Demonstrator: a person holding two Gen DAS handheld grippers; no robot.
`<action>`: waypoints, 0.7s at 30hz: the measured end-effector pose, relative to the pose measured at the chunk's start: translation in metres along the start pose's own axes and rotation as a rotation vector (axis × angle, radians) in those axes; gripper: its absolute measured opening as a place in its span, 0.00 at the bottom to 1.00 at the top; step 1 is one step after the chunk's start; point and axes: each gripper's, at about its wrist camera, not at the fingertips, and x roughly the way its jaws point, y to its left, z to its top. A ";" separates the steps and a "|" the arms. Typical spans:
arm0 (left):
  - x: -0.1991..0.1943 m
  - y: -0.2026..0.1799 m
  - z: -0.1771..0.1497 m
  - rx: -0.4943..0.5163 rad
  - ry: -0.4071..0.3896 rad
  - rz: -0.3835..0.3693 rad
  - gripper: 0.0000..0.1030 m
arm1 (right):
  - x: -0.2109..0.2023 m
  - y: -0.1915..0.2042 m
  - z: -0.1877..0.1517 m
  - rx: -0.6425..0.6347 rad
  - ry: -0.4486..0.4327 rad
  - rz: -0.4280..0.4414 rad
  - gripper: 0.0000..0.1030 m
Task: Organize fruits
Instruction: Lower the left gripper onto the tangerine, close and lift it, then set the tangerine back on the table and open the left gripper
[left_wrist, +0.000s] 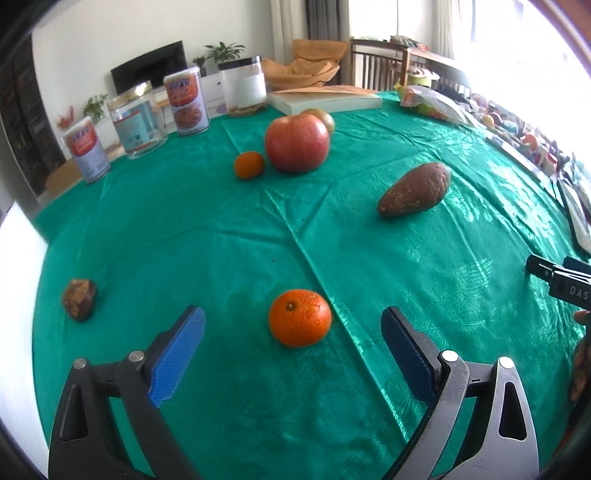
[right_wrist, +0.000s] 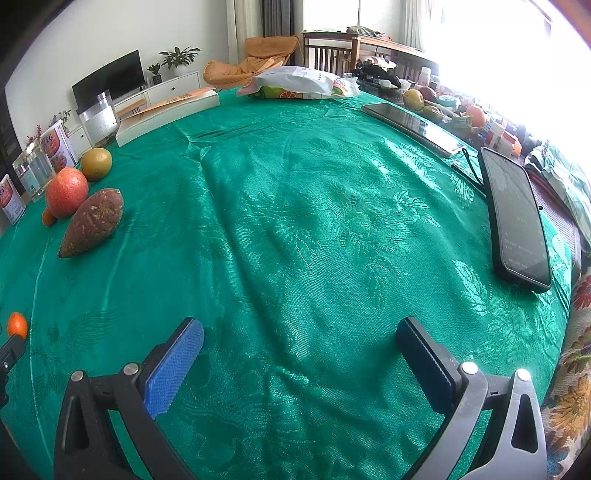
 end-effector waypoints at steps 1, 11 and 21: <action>0.000 -0.002 0.000 0.009 -0.002 -0.002 0.63 | 0.000 0.000 0.000 0.000 0.000 0.000 1.00; -0.030 0.045 -0.029 -0.181 0.031 -0.008 0.31 | 0.000 0.000 0.000 0.000 0.000 0.000 1.00; -0.067 0.085 -0.084 -0.239 0.066 0.093 0.33 | 0.000 0.000 0.000 0.000 0.000 0.000 1.00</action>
